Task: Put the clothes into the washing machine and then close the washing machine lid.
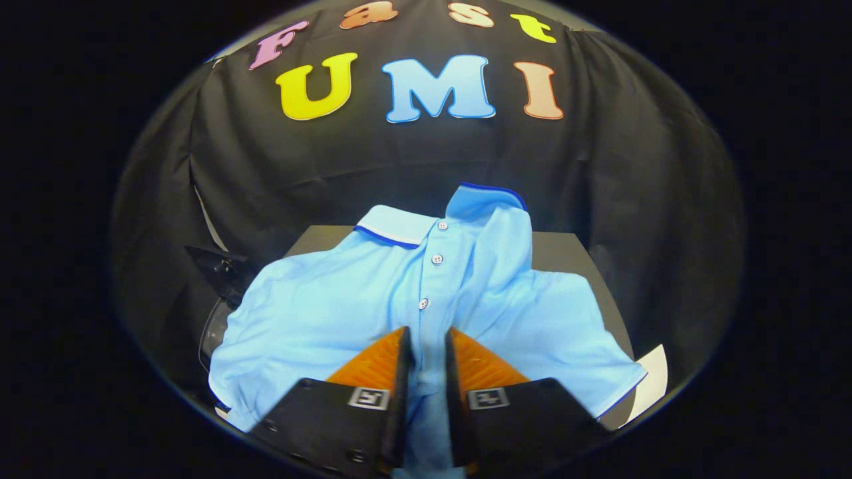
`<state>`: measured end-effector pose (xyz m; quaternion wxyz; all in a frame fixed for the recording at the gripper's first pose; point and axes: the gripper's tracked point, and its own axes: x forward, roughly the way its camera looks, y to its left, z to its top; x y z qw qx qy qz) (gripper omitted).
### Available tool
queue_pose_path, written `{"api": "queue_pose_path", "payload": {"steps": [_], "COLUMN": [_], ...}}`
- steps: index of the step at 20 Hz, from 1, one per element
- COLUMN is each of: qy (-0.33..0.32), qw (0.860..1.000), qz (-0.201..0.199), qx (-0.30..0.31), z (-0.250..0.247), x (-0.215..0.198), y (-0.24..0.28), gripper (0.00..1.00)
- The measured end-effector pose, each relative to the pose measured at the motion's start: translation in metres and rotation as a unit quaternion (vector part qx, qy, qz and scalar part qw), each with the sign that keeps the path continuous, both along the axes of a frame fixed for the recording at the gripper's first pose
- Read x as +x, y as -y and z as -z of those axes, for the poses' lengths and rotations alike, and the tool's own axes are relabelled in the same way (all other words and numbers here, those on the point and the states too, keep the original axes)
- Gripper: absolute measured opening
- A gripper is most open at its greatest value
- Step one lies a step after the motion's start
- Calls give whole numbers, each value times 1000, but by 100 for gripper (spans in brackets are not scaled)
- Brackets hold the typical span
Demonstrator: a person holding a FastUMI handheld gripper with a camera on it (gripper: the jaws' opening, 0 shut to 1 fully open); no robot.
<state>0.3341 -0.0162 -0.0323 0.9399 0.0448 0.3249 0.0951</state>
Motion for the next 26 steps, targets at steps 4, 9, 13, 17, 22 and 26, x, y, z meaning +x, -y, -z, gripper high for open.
{"api": "queue_pose_path", "payload": {"steps": [4,9,13,17,22,26], "qy": [4,28,79,113,127,121], "qw": [1000,999,991,982,968,950], "qz": [15,16,9,-28,-133,-210], "qx": [19,38,104,148,172,196], "z": [-5,-12,-57,-108,-153,-171], "x": [1,-4,-9,-17,-42,-74], "y": [0,-2,-15,-47,-141,-236], "gripper": [15,2,2,2,1,2]}}
